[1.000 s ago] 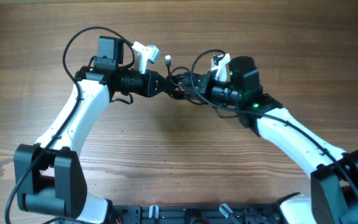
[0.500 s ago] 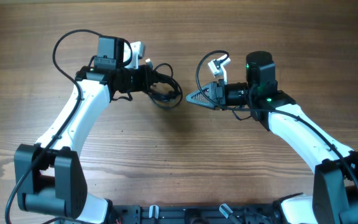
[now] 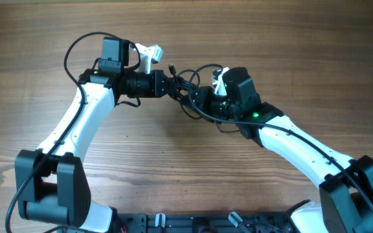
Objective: Untangle cables
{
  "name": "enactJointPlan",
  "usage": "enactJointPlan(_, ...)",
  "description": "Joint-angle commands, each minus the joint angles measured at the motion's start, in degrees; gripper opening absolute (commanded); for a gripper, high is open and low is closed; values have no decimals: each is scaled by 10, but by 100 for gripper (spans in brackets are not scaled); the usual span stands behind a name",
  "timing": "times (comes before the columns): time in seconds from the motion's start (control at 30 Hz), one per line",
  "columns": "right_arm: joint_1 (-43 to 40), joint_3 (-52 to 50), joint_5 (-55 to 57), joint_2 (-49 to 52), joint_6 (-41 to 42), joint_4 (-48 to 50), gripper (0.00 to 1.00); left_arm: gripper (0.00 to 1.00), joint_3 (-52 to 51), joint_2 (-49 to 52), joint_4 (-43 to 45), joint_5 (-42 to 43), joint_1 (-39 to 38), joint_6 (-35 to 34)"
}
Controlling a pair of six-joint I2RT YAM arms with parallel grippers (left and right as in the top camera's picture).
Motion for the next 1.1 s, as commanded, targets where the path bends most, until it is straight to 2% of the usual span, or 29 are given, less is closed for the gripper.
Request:
enactJointPlan(0.0,2,4,68,-1,26,34,41,4,1,-4,0,70,0,23)
enactJointPlan(0.1,2,4,104,7,39,65,38,4,1,-4,-3,123,0,44)
enactJointPlan(0.2,-5,4,116,10,40,98,34,4,1,-4,-14,114,0,83)
enactJointPlan(0.33,-14,4,116,10,59,106,31,4,1,-4,-15,114,0,83)
enactJointPlan(0.4,-22,4,116,10,60,111,18,4,1,-4,-16,114,0,86)
enactJointPlan(0.5,-30,4,102,10,57,111,4,4,1,-4,-19,114,0,97)
enactJointPlan(0.67,-43,4,61,10,54,111,5,4,1,-4,-17,114,0,98)
enactJointPlan(0.7,-42,4,42,10,39,108,11,4,1,-4,-17,114,0,98)
enactJointPlan(0.77,-42,4,-12,10,-60,92,21,4,1,-4,-17,114,0,98)
enactJointPlan(0.8,-42,4,-26,10,-68,66,23,4,1,-4,-17,114,0,98)
enactJointPlan(0.9,-42,4,-29,11,4,-10,23,4,1,-4,-18,115,0,98)
enactJointPlan(0.97,-42,-1,-30,14,34,19,20,4,1,-4,-18,115,0,98)
enactJointPlan(1.07,-42,-5,-25,16,52,83,22,4,1,-4,-19,115,0,98)
